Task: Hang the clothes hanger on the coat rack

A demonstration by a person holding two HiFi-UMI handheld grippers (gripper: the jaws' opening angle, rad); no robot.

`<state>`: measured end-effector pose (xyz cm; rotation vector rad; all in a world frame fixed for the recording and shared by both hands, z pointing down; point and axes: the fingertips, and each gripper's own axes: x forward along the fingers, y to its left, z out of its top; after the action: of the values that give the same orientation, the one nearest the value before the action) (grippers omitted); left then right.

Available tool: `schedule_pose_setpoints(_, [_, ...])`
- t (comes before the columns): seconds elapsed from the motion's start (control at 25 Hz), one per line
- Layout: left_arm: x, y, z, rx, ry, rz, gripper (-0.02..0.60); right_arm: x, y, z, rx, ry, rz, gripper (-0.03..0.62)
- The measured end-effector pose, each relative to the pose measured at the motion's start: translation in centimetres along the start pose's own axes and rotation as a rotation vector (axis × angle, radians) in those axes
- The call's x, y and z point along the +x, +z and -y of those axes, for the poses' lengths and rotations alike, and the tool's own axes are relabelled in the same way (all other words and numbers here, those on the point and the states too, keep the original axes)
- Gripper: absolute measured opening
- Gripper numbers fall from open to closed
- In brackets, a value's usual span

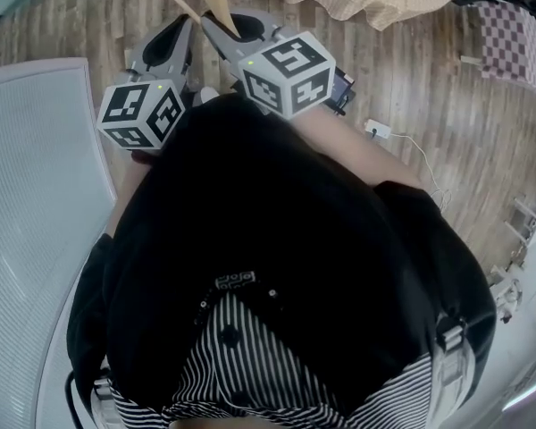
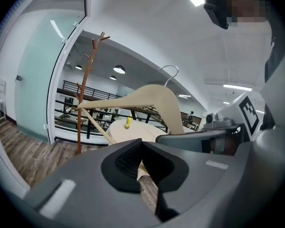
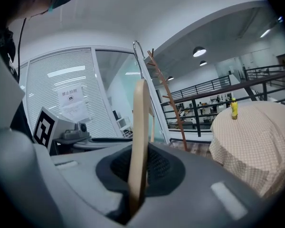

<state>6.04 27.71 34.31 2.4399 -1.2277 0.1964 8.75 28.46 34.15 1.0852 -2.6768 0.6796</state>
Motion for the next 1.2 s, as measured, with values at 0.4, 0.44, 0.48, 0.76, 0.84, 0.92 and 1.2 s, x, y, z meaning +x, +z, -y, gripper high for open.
schedule_pose_setpoints(0.4, [-1.1,-1.8,-8.5,-0.060,-0.060,-0.045,-0.009,7.6,-1.3,-2.9,-0.008,-0.069,-0.039,0.017])
schedule_pose_setpoints(0.44, [-1.3,-2.1,-9.0,-0.065,-0.059,-0.050,-0.009,8.1,-1.5,-3.2,-0.012,-0.075,-0.045,0.017])
schedule_pose_setpoints(0.48, [-1.5,-2.3,-9.5,-0.069,-0.058,-0.053,-0.009,8.5,-1.7,-3.4,-0.013,-0.078,-0.051,0.017])
schedule_pose_setpoints(0.76, [-2.3,-2.1,-13.1,-0.102,-0.038,-0.022,-0.009,11.4,-1.1,-4.9,-0.058,-0.040,-0.068,0.017])
schedule_pose_setpoints(0.84, [-2.6,-1.9,-14.2,-0.120,-0.016,-0.005,-0.009,11.7,-1.2,-5.1,-0.063,-0.030,-0.080,0.017])
schedule_pose_setpoints(0.92, [-3.1,-1.7,-15.3,-0.149,0.008,0.010,-0.009,12.0,-1.3,-5.1,-0.052,-0.022,-0.088,0.017])
schedule_pose_setpoints(1.2, [-0.8,-1.5,-17.4,-0.163,0.028,-0.005,-0.009,14.5,0.1,-2.5,-0.060,0.044,-0.098,0.017])
